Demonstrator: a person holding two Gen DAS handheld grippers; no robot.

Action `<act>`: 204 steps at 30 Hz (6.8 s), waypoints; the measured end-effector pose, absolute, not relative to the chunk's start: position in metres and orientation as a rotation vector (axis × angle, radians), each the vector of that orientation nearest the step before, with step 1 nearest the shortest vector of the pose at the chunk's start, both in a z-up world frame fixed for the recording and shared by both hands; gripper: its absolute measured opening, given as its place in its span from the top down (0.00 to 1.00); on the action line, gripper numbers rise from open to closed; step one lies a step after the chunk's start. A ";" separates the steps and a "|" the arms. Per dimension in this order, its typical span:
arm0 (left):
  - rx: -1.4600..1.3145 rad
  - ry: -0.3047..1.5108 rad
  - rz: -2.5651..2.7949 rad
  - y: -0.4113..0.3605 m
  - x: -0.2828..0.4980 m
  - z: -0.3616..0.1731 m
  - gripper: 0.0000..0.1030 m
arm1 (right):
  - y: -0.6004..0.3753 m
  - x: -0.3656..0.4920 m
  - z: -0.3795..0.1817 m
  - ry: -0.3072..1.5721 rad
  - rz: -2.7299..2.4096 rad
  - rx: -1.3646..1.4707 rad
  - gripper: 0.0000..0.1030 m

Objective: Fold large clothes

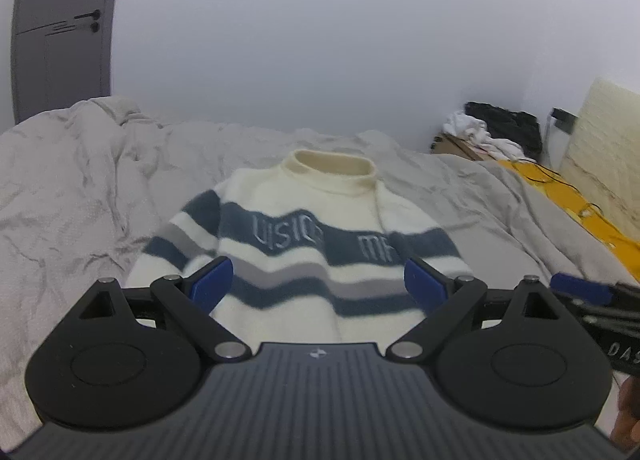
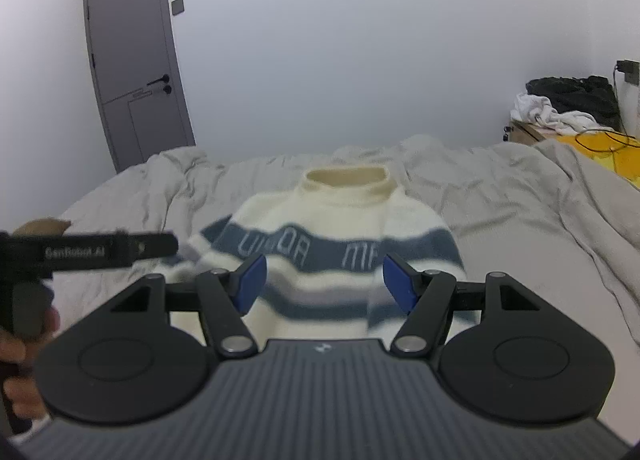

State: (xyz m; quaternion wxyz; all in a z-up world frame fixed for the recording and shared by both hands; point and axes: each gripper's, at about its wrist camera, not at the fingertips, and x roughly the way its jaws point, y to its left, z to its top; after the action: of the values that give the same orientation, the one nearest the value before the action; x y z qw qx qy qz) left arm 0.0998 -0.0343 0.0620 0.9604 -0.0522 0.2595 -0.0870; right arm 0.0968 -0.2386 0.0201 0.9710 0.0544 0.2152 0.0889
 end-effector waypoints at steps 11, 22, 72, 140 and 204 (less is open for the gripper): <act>-0.106 0.562 -0.254 -0.048 0.047 0.027 0.08 | -0.255 0.048 -0.027 0.608 0.111 0.225 0.35; -0.222 0.631 -0.231 -0.018 0.071 -0.004 0.08 | -0.279 0.070 -0.070 0.800 -0.012 0.366 0.35; -0.434 0.684 -0.220 0.011 0.100 -0.039 0.08 | -0.357 0.128 0.042 0.534 -0.309 0.053 0.85; -0.200 0.647 -0.152 -0.014 0.131 -0.044 0.08 | -0.579 0.280 0.031 0.706 -0.518 0.110 0.31; -0.459 0.809 -0.430 -0.060 0.131 -0.078 0.87 | -0.347 0.076 -0.089 0.663 0.068 0.873 0.28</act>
State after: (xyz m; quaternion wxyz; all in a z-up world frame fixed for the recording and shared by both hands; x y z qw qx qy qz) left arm 0.1309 -0.0600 -0.0781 0.8716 -0.2198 0.3869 -0.2057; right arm 0.0760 -0.3466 -0.0886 0.8529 0.4149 0.3151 0.0325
